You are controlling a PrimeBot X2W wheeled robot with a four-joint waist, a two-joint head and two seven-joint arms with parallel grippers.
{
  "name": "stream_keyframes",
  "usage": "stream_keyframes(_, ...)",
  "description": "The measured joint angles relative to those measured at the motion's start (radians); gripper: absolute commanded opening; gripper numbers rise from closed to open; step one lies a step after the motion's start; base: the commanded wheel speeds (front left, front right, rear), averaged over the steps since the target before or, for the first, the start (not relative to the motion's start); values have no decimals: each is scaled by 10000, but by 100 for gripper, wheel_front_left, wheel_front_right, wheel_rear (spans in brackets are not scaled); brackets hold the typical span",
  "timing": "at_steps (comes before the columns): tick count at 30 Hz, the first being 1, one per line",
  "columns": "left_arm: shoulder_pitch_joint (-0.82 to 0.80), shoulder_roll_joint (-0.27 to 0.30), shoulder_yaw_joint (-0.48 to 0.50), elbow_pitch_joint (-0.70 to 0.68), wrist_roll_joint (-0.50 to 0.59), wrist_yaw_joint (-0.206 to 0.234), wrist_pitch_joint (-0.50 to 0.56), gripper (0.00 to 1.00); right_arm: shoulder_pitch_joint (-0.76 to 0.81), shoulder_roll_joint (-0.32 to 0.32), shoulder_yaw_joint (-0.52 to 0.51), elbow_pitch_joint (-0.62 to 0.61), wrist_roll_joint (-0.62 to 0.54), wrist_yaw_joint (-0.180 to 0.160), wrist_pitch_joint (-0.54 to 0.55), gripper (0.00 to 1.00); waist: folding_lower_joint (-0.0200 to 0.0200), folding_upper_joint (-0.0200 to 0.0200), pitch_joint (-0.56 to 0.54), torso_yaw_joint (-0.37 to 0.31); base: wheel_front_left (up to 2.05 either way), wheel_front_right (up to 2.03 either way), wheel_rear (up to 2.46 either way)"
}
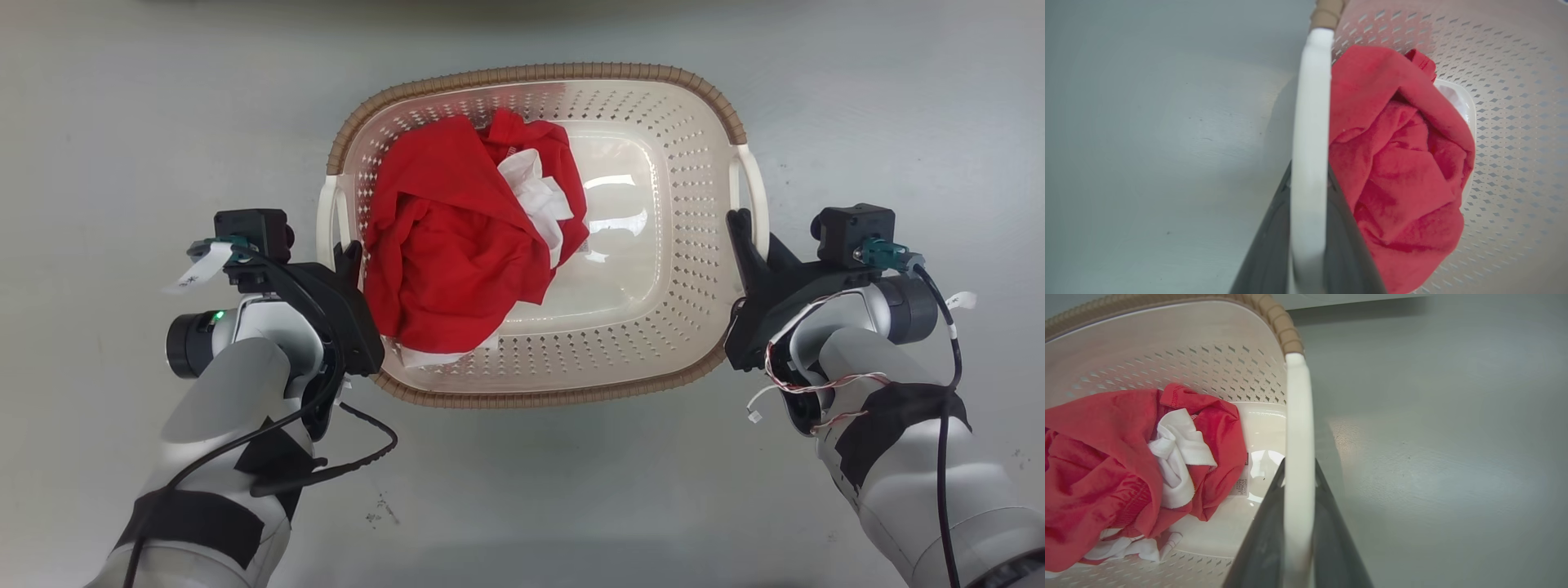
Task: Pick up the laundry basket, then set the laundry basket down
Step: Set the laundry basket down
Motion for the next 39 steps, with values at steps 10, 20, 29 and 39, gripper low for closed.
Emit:
stream_keyframes(10, -5, 113, -15, 69, -144, -13, 31, 100, 72, 8, 140, 203, 31, 194, 295, 100, 0, 0, -360, 30, 0, 0, 0)
stream_keyframes(20, 307, 90, -196, 77, -130, -92, -314, 100, 244, 59, 268, 138, 42, 286, 230, 100, 0, 0, -1138, 29, 0, 0, 0)
stream_keyframes(29, 828, 238, -395, 4, 6, -100, -1377, 100, 890, 79, 130, 38, 295, 339, 19, 100, -1, 0, -2305, -41, 0, 0, 0)
stream_keyframes(39, 1806, 476, -474, -222, 270, -102, -1852, 100, 1796, 100, -42, -276, 374, 366, -73, 100, -4, -1, -3737, -216, 0, 0, 0)
